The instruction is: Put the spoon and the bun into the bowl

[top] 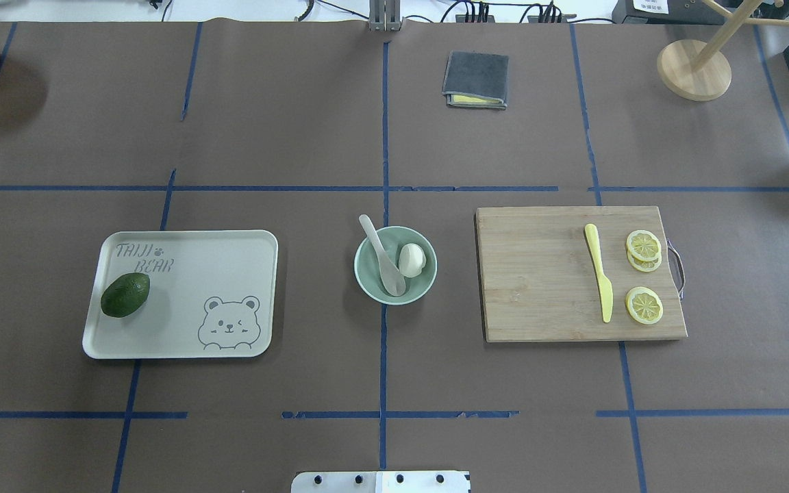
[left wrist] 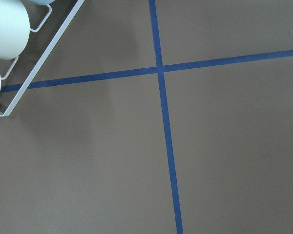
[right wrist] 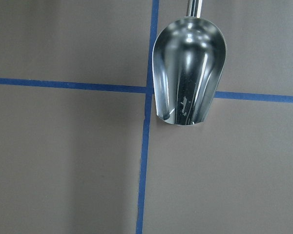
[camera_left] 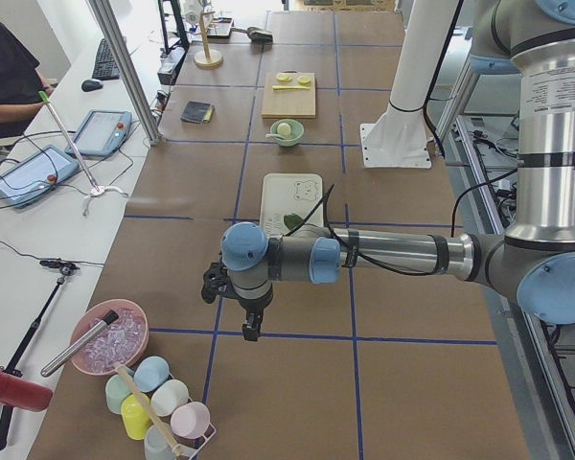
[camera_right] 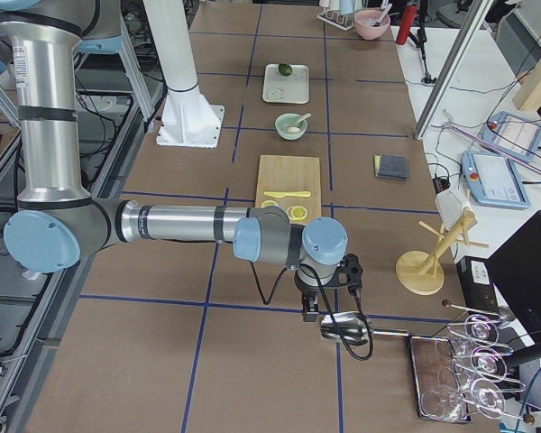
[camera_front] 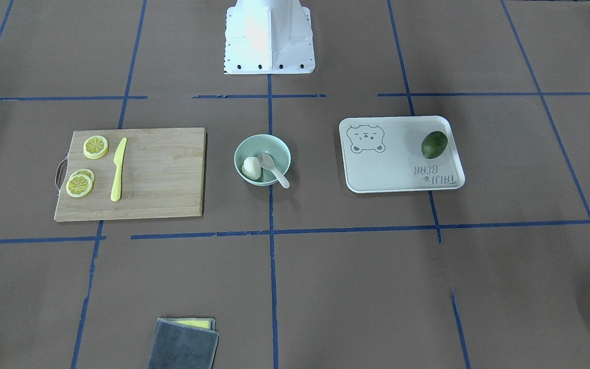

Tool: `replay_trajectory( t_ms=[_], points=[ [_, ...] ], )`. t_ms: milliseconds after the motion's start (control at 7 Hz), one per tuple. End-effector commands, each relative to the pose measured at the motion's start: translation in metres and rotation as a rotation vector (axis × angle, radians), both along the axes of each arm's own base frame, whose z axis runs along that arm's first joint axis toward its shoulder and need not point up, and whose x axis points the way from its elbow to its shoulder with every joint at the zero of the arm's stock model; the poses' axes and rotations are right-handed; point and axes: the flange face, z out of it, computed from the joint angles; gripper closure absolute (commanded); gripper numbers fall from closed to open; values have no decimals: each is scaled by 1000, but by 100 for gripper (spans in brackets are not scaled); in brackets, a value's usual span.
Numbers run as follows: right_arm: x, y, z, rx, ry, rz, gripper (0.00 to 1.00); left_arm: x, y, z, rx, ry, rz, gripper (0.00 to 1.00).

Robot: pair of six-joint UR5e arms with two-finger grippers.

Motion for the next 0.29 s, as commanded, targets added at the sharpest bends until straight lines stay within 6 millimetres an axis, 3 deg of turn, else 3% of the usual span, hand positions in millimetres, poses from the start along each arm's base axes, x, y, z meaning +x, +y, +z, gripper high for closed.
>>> replay_trajectory(
  t_ms=[0, 143],
  points=[
    [0, -4, -4, 6, -1, 1, 0, 0, -1, -1, -8, 0, -12, 0],
    [0, -6, -6, 11, -2, 1, 0, 1, -2, -4, -15, 0, -23, 0]
  ],
)
